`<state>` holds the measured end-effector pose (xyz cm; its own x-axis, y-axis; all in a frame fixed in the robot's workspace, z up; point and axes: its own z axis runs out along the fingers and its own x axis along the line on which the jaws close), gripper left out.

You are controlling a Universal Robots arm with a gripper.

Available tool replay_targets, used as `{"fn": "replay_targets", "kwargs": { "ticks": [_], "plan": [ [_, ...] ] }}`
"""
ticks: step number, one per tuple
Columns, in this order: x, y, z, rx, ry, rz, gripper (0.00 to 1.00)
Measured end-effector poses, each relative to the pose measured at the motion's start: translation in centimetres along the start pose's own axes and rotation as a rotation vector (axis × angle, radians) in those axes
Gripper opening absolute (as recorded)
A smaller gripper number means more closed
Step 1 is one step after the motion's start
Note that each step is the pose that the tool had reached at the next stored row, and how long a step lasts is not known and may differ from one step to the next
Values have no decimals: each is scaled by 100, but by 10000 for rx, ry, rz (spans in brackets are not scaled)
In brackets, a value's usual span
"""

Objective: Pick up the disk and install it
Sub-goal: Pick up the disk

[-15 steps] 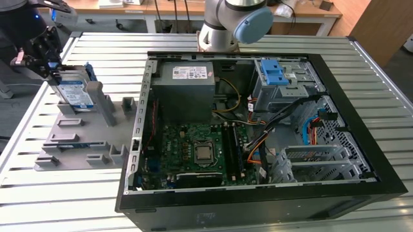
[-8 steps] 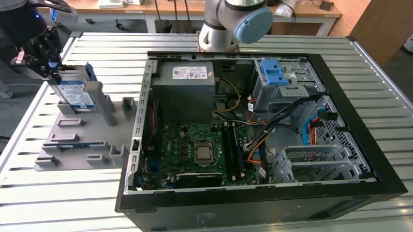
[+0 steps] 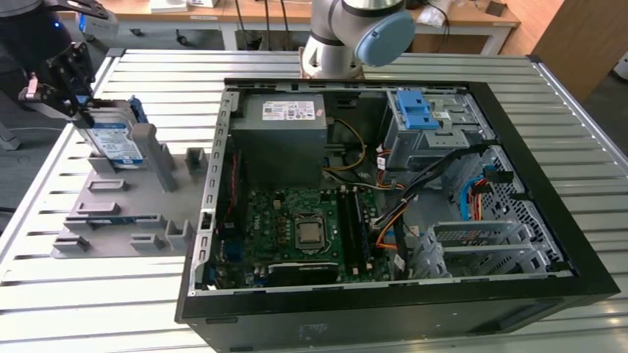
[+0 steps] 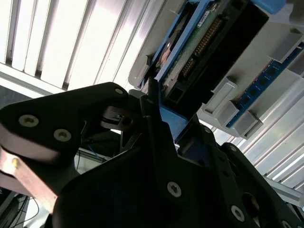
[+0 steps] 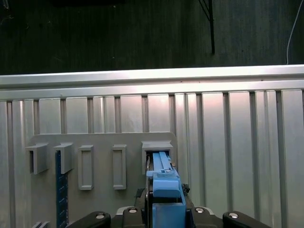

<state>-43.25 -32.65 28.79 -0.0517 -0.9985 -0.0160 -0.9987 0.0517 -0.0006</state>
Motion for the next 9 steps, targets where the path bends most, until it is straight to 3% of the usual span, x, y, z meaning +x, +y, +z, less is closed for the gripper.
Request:
{"fn": "replay_targets", "kwargs": {
  "ticks": [9],
  "plan": [
    [11, 1, -2, 2, 2, -61, 36]
  ]
}}
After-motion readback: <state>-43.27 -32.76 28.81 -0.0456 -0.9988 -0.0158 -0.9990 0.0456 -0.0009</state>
